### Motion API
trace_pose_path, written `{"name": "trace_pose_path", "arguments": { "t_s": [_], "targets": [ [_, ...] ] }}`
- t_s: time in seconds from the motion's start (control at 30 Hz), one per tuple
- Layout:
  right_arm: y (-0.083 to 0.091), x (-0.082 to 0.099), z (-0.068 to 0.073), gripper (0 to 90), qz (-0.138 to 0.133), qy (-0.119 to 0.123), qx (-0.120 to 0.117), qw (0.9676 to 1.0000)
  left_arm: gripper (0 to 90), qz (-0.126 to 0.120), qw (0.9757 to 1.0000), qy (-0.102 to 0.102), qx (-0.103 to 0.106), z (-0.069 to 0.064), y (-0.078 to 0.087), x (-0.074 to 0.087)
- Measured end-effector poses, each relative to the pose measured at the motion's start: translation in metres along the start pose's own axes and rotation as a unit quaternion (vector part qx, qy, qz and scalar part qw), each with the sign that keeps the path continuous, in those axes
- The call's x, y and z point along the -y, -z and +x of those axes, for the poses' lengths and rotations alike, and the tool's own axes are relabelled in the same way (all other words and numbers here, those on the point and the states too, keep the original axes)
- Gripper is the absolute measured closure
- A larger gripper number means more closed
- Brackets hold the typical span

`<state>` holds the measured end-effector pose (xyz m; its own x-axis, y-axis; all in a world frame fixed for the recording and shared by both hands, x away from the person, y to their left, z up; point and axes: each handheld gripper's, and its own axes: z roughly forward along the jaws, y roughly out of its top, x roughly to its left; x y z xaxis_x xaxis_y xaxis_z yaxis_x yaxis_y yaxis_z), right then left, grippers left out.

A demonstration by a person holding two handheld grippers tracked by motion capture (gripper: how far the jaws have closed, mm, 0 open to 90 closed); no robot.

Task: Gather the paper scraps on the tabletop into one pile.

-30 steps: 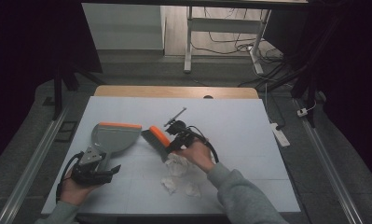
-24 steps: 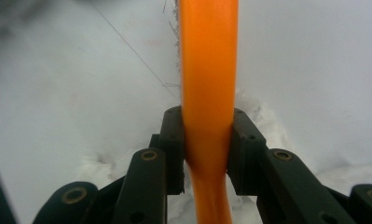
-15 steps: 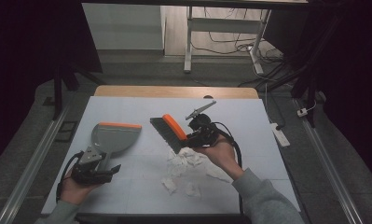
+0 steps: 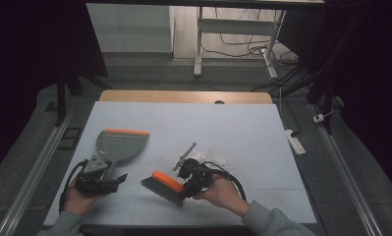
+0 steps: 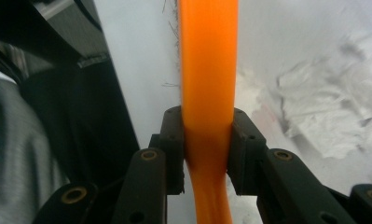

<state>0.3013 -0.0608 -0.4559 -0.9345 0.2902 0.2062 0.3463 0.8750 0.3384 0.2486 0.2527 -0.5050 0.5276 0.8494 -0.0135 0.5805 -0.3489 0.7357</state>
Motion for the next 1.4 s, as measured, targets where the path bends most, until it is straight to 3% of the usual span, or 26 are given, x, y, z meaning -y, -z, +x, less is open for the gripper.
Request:
{"name": "trace_pose_path", "arguments": {
  "t_s": [0.07,0.17,0.33,0.4,0.47,0.63,0.73,0.9,1.03,1.2,1.27,1.4],
  "targets": [
    [-0.003,0.0,-0.007,70.6,0.013,0.003,0.023,0.9997,26.6,-0.001,1.0,0.001,0.0,0.0,0.001,0.0],
    [0.002,0.003,-0.03,70.6,0.013,-0.022,0.052,0.9983,26.6,-0.001,1.0,0.003,0.001,0.001,0.0,0.0],
    [0.019,0.014,-0.067,70.6,-0.009,-0.067,0.096,0.9931,26.6,0.002,1.0,0.003,0.002,0.002,-0.001,0.001],
    [0.029,0.019,-0.073,70.6,-0.032,-0.063,0.097,0.9928,26.5,0.002,1.0,0.004,0.001,0.002,-0.002,0.001],
    [0.041,0.025,-0.071,70.6,-0.056,-0.067,0.081,0.9929,26.6,0.002,1.0,0.004,0.001,0.002,-0.002,0.001],
    [0.077,0.041,-0.055,70.6,-0.089,-0.042,0.085,0.9915,26.5,0.005,1.0,0.004,0.002,0.002,-0.004,0.001],
    [0.089,0.05,-0.044,70.6,-0.082,-0.025,0.077,0.9934,26.5,0.005,1.0,0.001,0.0,0.0,-0.003,0.0],
    [0.072,0.059,-0.021,70.6,-0.022,0.01,0.047,0.9986,26.5,0.005,1.0,0.001,-0.001,0.0,-0.003,0.0],
    [0.047,0.061,-0.006,70.6,0.026,0.05,0.031,0.9979,26.5,0.006,1.0,0.0,0.0,0.0,-0.004,0.0],
    [0.028,0.057,-0.007,70.6,0.058,0.07,0.061,0.994,26.5,0.006,1.0,-0.001,-0.002,-0.001,-0.003,0.0],
    [0.029,0.054,-0.014,70.6,0.055,0.068,0.067,0.9939,26.5,0.006,1.0,0.0,-0.002,0.0,-0.003,0.0],
    [0.033,0.05,-0.034,70.6,0.042,0.064,0.112,0.9908,26.5,0.008,1.0,0.001,-0.001,0.0,-0.005,0.0]
  ]
}}
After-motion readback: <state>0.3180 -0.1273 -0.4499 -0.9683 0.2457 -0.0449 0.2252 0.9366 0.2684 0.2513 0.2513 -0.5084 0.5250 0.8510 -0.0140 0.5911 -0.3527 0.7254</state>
